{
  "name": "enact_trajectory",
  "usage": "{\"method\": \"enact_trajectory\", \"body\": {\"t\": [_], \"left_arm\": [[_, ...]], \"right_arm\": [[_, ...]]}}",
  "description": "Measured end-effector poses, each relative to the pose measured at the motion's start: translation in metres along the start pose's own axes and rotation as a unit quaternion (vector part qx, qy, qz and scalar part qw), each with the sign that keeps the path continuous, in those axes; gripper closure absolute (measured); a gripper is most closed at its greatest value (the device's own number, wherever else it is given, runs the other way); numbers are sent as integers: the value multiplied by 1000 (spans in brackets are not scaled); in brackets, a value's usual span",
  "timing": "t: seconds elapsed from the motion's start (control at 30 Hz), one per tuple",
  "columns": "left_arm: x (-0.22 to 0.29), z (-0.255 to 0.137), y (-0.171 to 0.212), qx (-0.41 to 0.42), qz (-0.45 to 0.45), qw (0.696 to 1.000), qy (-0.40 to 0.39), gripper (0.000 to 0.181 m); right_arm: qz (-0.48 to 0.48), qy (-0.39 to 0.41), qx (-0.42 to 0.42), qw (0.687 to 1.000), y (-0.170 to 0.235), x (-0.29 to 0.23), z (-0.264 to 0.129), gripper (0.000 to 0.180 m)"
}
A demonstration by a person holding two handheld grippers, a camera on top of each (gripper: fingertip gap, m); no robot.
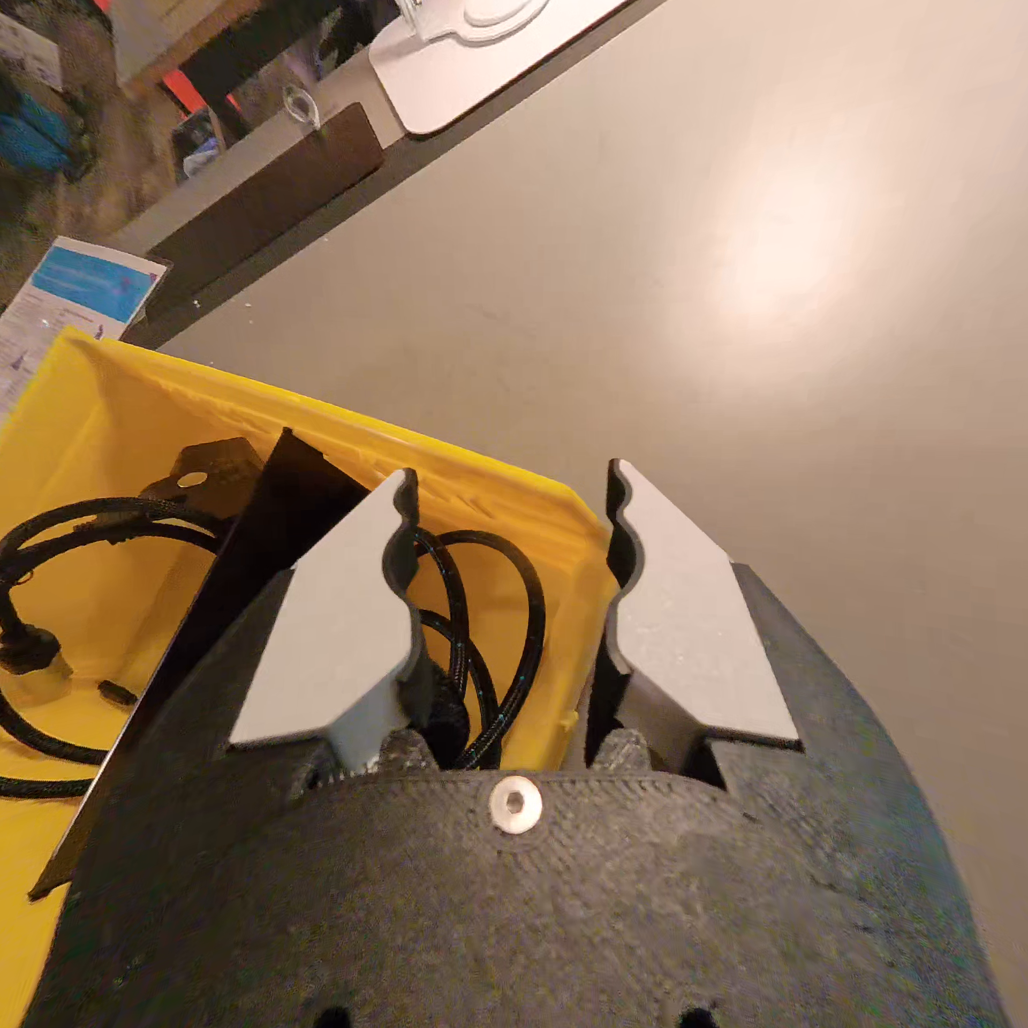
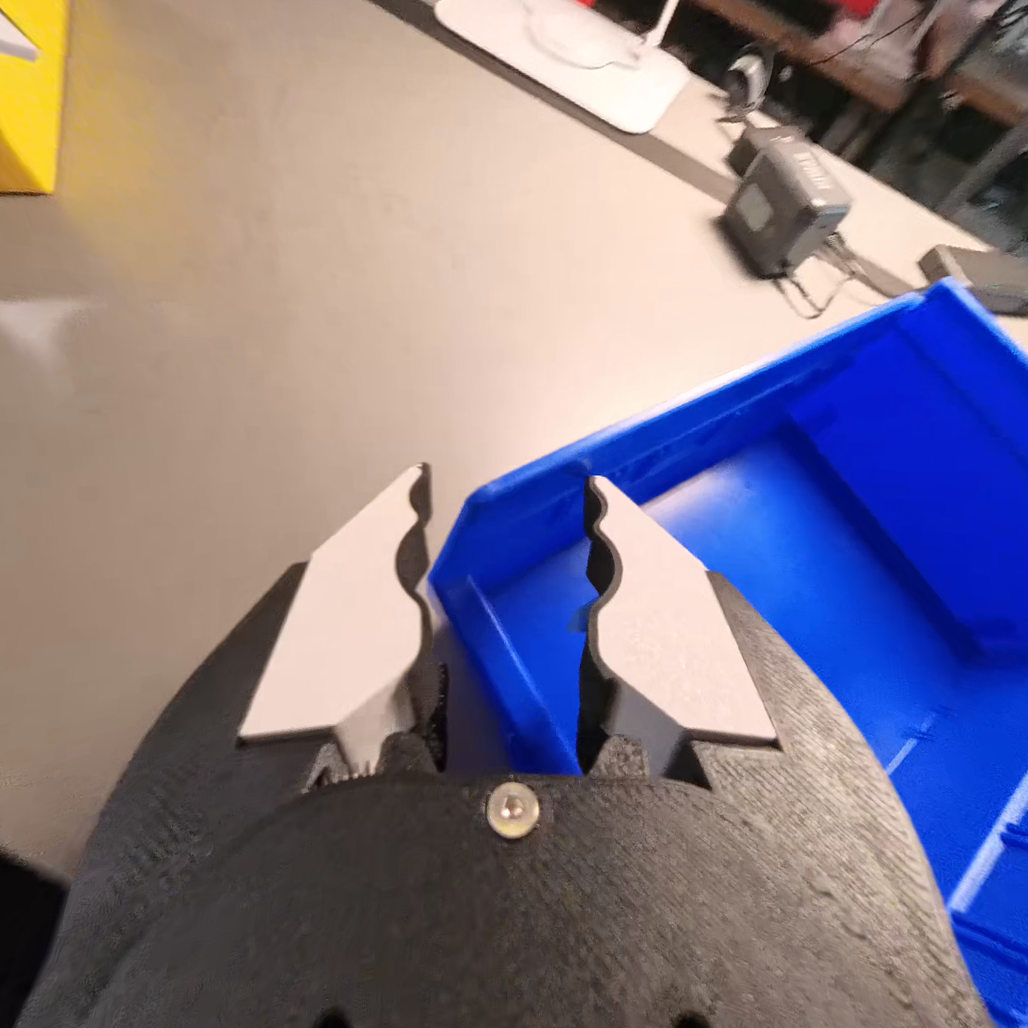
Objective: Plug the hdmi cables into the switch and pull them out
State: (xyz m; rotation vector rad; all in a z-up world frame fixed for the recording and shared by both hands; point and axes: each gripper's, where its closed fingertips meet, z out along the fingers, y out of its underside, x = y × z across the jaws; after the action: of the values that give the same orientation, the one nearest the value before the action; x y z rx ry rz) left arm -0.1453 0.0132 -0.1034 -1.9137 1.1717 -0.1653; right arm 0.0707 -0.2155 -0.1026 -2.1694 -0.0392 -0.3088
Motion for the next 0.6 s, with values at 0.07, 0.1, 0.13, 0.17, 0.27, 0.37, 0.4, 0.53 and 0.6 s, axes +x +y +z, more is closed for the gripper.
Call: {"method": "enact_trajectory", "body": {"t": [0.07, 0.1, 0.13, 0.17, 0.27, 0.37, 0.4, 0.53, 0.6], "left_arm": [[-2, -4, 2, 14, 13, 1000, -5, 123], [-2, -8, 8, 16, 14, 1000, 2, 126], [-2, -14, 15, 18, 12, 1000, 9, 131], [-6, -22, 24, 17, 9, 1000, 9, 134], [-24, -53, 57, -4, -1, 1000, -9, 152], [-43, -71, 76, 6, -46, 998, -32, 156], [-44, -71, 76, 18, -60, 998, -30, 142], [-59, -55, 74, 41, -65, 993, -94, 136], [-67, -53, 73, 58, -57, 989, -127, 150]], "right_arm": [[-20, 5, 12, 1000, 4, 2, -4, 135], [-30, 0, 17, 999, 8, 3, -9, 135], [-36, -5, 19, 999, 13, 5, -14, 135], [-38, -10, 17, 999, 19, 9, -20, 136], [-53, -8, -4, 999, 40, 24, -43, 144], [-35, 36, -6, 999, 50, 39, -55, 146], [-27, 46, 0, 999, 51, 40, -53, 137], [-16, 119, 17, 993, 46, 55, -34, 143], [-4, 159, 20, 987, 45, 71, -29, 149]]}}
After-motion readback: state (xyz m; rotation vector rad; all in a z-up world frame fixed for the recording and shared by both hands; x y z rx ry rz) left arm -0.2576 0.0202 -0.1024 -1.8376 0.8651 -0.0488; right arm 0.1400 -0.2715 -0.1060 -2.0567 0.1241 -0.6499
